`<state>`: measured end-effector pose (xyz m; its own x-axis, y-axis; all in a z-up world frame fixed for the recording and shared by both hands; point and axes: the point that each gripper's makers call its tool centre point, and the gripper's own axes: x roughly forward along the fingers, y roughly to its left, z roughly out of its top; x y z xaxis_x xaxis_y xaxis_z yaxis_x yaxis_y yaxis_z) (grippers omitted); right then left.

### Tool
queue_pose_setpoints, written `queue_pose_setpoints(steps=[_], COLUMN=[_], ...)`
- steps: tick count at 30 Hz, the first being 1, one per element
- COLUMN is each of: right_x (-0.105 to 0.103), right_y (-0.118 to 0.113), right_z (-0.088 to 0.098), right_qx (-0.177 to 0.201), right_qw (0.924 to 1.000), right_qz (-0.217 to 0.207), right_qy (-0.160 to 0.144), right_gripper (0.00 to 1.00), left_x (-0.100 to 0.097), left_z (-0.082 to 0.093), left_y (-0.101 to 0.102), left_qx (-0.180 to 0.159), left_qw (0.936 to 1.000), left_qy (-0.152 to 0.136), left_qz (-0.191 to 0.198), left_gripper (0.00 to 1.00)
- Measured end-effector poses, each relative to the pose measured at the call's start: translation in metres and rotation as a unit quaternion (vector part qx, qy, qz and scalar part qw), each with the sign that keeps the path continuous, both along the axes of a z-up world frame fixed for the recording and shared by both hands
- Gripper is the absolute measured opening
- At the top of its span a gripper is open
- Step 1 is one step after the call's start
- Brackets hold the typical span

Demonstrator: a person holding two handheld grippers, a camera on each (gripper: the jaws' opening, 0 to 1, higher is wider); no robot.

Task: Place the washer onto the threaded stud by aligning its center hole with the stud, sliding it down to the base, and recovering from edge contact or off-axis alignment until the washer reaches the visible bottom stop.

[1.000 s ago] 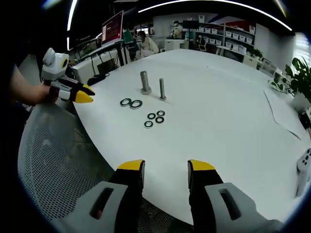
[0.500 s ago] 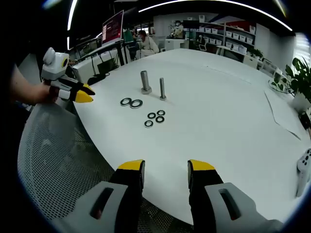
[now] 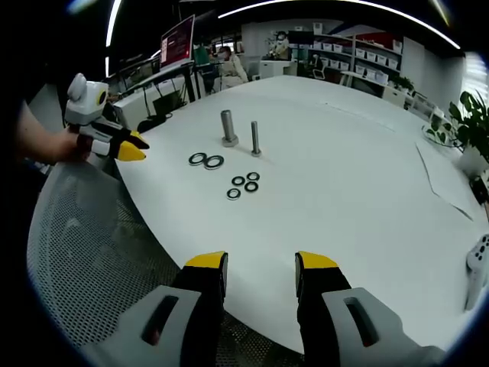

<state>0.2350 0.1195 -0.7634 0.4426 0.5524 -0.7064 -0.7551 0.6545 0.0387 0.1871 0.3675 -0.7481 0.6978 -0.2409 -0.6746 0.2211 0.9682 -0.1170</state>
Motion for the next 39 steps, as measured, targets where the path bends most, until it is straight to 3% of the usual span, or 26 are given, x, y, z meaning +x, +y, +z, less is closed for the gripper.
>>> queue_pose_setpoints(steps=[39], right_x=[-0.0006], right_y=[-0.0004], right_z=[-0.0012], right_qx=[-0.002], right_qw=[1.0000], right_qz=[-0.004], right_qy=[0.004], right_gripper=[0.38], left_x=[-0.0011], left_z=[-0.0018], left_y=[0.0007], left_qx=[-0.005], left_qw=[1.0000], left_qy=[0.005], left_qz=[0.001], left_gripper=[0.22])
